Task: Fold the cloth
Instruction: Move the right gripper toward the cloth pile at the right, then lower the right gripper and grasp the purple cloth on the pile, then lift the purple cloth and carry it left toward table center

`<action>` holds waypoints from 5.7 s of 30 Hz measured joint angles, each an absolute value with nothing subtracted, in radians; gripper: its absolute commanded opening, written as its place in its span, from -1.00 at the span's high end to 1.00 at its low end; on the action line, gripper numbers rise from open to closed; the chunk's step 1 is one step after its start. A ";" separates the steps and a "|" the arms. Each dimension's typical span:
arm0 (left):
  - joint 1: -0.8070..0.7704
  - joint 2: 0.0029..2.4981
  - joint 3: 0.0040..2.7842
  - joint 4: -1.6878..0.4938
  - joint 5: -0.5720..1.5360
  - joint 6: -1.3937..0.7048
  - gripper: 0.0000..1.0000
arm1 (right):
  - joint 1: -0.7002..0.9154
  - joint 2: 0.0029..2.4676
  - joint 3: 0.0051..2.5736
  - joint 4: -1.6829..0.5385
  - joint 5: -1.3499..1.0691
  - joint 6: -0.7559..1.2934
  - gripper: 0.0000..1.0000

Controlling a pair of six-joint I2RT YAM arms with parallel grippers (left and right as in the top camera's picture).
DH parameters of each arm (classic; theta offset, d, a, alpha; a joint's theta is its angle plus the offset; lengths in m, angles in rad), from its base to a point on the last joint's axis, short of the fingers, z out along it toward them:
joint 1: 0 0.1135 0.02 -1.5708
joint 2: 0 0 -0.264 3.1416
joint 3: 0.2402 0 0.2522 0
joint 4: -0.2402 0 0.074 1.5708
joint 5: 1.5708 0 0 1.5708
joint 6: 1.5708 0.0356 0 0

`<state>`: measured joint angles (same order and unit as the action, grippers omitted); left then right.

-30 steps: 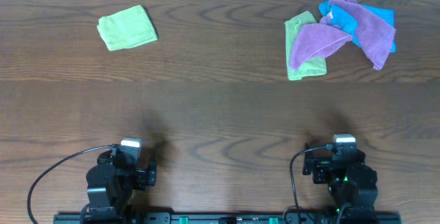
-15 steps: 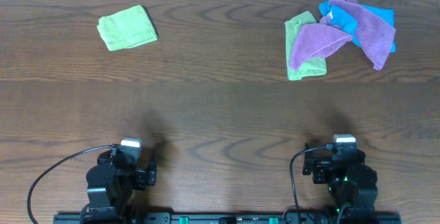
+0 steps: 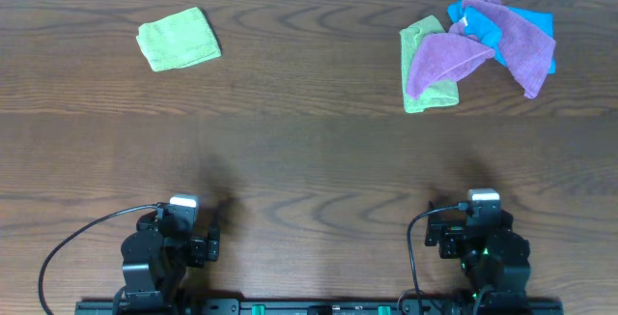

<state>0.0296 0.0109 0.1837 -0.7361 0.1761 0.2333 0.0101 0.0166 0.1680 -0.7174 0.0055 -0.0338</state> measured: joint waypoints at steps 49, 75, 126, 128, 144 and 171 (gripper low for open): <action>0.030 0.010 0.184 -0.736 0.176 0.233 -0.90 | -0.068 1.290 1.332 -0.823 0.076 0.146 -0.98; 0.030 0.010 0.184 -0.736 0.176 0.233 -0.91 | -0.168 1.995 1.671 -0.592 -0.171 0.151 -0.99; 0.030 0.010 0.184 -0.736 0.176 0.233 -0.90 | -0.163 2.219 1.675 -0.422 -0.288 0.400 0.97; 0.030 0.010 0.184 -0.736 0.176 0.233 -0.90 | -0.160 2.206 1.675 -0.435 -0.288 0.383 0.97; 0.030 0.010 0.184 -0.736 0.176 0.233 -0.90 | -0.129 1.966 1.675 -0.637 -0.289 0.205 0.97; 0.030 0.010 0.184 -0.736 0.176 0.233 -0.90 | 0.419 1.613 1.676 -1.015 -0.385 0.033 0.97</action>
<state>0.0296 0.0101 0.1837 -0.7361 0.1757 0.2333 0.4187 1.6127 1.6764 -1.0149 -0.3851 0.0326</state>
